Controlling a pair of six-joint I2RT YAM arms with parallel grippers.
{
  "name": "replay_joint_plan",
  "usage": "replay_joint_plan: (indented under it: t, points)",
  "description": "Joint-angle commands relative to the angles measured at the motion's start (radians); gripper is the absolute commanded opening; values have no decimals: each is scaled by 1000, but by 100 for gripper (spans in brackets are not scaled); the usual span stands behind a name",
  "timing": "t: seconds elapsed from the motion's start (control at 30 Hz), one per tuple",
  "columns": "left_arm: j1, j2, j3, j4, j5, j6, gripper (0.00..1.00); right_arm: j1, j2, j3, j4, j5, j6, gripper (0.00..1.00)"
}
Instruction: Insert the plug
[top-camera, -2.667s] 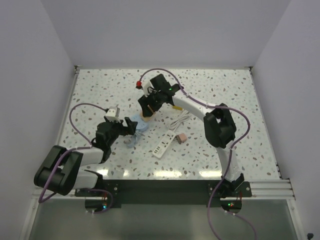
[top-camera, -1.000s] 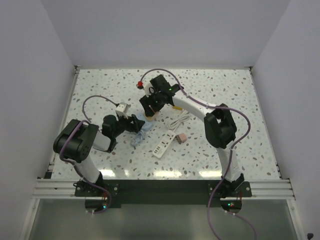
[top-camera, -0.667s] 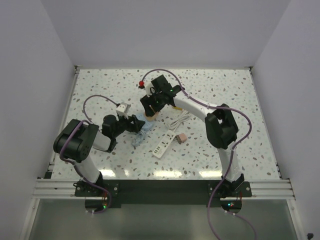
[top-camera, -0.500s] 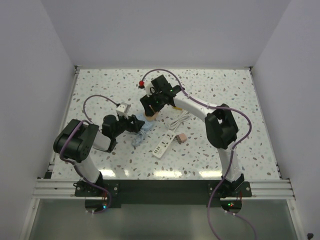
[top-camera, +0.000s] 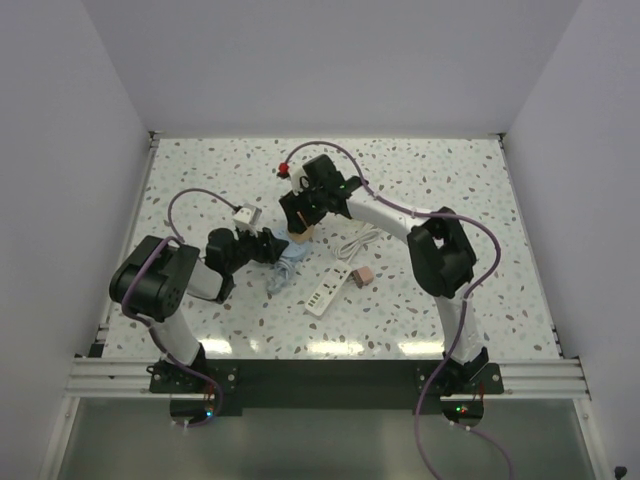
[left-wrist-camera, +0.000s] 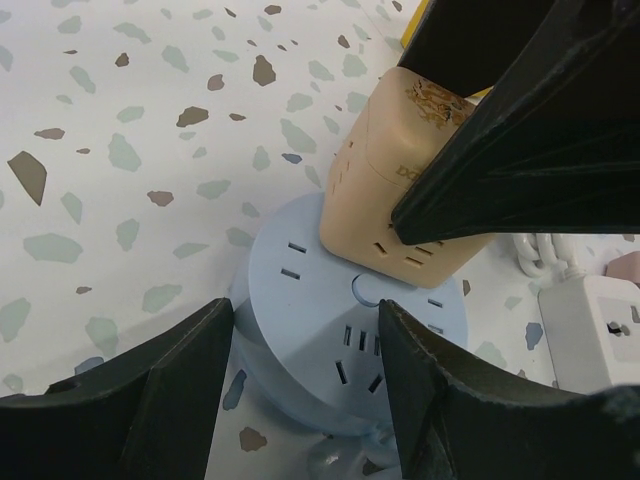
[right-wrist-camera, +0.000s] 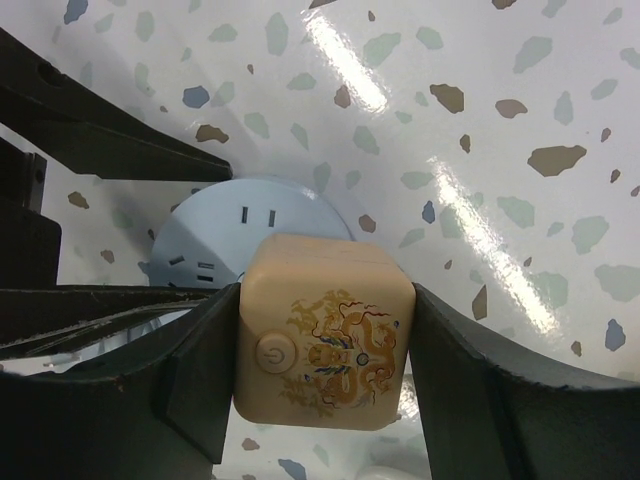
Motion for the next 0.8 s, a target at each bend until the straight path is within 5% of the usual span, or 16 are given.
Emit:
replay_joint_plan:
  t: [0.0, 0.77]
  points:
    - [-11, 6, 23, 44, 46, 5, 63, 8, 51, -78, -61, 38, 3, 0]
    - [-11, -1, 23, 6, 17, 8, 60, 7, -4, -410, 193, 64, 125, 0]
